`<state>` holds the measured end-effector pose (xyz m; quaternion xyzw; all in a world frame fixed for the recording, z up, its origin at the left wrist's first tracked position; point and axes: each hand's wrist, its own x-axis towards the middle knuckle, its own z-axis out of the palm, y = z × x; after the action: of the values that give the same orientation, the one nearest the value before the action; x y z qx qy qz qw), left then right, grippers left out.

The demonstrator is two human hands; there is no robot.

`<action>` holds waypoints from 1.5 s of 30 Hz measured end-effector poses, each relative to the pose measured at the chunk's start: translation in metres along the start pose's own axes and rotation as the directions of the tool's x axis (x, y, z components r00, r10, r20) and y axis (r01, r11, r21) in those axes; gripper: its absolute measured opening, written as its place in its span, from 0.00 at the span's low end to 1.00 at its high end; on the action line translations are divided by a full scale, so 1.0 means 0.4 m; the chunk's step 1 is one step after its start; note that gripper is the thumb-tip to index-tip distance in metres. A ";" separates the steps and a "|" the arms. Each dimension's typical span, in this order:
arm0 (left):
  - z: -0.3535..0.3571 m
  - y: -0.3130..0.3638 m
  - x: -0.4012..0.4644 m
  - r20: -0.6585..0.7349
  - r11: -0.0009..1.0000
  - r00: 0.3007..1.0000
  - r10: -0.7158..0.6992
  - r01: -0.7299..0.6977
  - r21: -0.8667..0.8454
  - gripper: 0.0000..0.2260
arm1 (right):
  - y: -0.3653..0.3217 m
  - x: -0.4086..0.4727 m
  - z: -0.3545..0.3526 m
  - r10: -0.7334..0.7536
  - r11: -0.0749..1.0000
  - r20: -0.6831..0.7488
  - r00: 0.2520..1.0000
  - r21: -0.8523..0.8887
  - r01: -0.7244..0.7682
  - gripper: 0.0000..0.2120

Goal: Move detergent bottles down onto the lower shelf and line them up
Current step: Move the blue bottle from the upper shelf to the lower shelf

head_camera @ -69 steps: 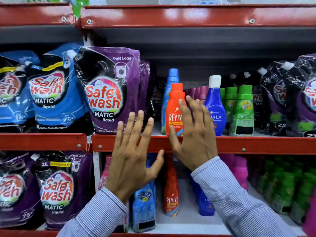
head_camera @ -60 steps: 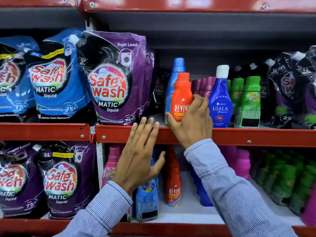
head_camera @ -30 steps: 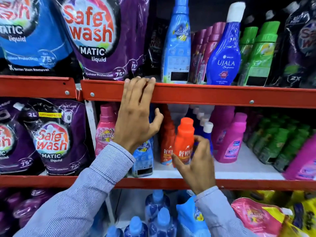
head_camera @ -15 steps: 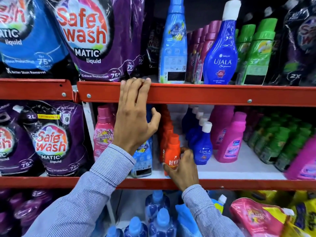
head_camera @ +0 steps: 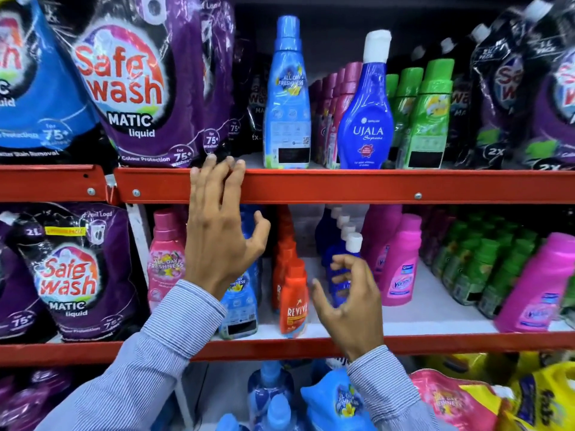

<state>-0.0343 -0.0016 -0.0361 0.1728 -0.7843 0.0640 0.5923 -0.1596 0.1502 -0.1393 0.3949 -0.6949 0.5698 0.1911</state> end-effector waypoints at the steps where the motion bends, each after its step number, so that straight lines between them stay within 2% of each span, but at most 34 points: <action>1: 0.003 0.011 0.000 -0.011 1.000 1.000 -0.013 0.013 -0.001 0.31 | -0.025 0.026 -0.027 -0.051 0.999 -0.062 0.997 0.012 0.052 0.18; 4: 0.027 0.058 -0.003 0.004 0.999 0.999 0.032 -0.032 0.001 0.33 | -0.091 0.115 -0.092 -0.184 0.982 -0.233 0.955 -0.007 0.188 0.13; 7: 0.060 0.115 0.003 0.048 0.992 0.991 0.125 -0.124 -0.009 0.34 | -0.139 0.211 -0.137 -0.282 0.960 -0.357 0.891 -0.110 0.259 0.14; 11: 0.089 0.166 0.023 0.099 0.988 0.985 0.143 -0.149 0.052 0.35 | -0.186 0.326 -0.172 -0.298 0.943 -0.415 0.860 -0.270 0.196 0.23; 16: 0.109 0.189 0.046 0.134 0.981 0.982 0.136 -0.152 0.123 0.36 | -0.209 0.417 -0.165 -0.183 0.938 -0.355 0.917 -0.342 0.055 0.38; 20: 0.118 0.184 0.042 0.127 0.974 0.982 0.141 -0.161 0.162 0.35 | -0.210 0.444 -0.134 -0.131 0.927 -0.288 0.949 -0.376 0.014 0.45; 23: 0.115 0.182 0.043 0.115 0.976 0.984 0.135 -0.153 0.157 0.34 | -0.207 0.449 -0.124 -0.124 0.918 -0.277 0.953 -0.396 0.004 0.43; 29: 0.113 0.186 0.044 0.117 0.982 0.986 0.119 -0.134 0.135 0.33 | -0.207 0.450 -0.122 -0.142 0.946 -0.270 0.952 -0.321 0.050 0.41; 36: 0.110 0.186 0.045 0.125 0.984 0.987 0.102 -0.118 0.133 0.31 | -0.248 0.438 -0.197 -0.254 0.964 -0.390 0.885 -0.179 0.197 0.39; 45: 0.122 0.192 0.039 0.055 0.983 0.992 0.117 -0.123 0.136 0.31 | -0.179 0.259 -0.292 -0.290 0.956 -0.344 0.893 -0.136 0.258 0.39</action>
<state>-0.1090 0.0518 -0.0273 0.1674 -0.8005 0.1500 0.5556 -0.1898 0.2234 0.0131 0.3691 -0.6093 0.5691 0.4108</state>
